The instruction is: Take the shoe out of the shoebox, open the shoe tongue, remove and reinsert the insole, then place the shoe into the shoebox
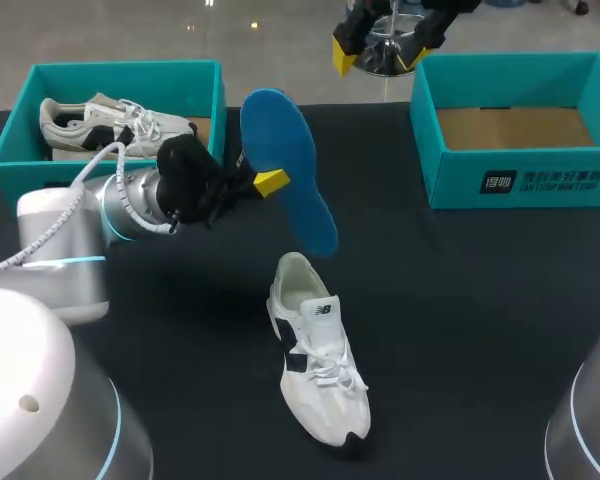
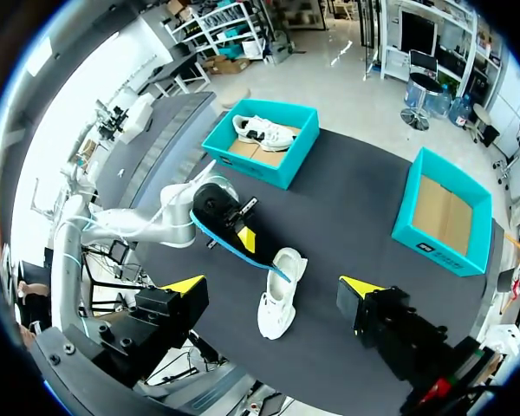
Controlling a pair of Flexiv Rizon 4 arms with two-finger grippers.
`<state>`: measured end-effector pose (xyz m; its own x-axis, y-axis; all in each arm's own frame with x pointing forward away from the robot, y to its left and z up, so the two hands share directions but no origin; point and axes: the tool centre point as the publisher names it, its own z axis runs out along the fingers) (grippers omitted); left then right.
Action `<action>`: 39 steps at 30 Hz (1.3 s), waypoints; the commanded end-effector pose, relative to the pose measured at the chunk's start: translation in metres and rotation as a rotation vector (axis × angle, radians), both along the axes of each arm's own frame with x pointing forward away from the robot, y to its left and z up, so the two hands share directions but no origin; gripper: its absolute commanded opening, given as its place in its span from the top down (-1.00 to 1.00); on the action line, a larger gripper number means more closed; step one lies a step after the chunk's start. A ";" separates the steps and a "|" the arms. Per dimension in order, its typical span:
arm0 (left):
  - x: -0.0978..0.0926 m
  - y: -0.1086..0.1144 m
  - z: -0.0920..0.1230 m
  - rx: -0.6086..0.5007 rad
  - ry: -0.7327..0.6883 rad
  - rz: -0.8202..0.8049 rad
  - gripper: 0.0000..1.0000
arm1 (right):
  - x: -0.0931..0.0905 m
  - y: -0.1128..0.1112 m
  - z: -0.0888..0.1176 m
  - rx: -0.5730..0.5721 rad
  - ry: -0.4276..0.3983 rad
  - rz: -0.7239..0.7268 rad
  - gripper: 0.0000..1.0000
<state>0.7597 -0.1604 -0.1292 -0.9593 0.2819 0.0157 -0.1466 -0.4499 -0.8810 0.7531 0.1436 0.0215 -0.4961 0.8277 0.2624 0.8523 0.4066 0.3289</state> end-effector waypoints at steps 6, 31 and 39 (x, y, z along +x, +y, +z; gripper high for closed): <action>0.002 0.008 0.011 0.184 0.469 0.105 1.00 | 0.001 0.001 0.001 -0.003 0.003 0.000 -1.00; 0.010 0.005 -0.003 0.310 0.566 0.026 1.00 | 0.001 0.001 0.001 -0.003 0.003 0.000 -1.00; 0.010 0.005 -0.003 0.310 0.566 0.026 1.00 | 0.001 0.001 0.001 -0.003 0.003 0.000 -1.00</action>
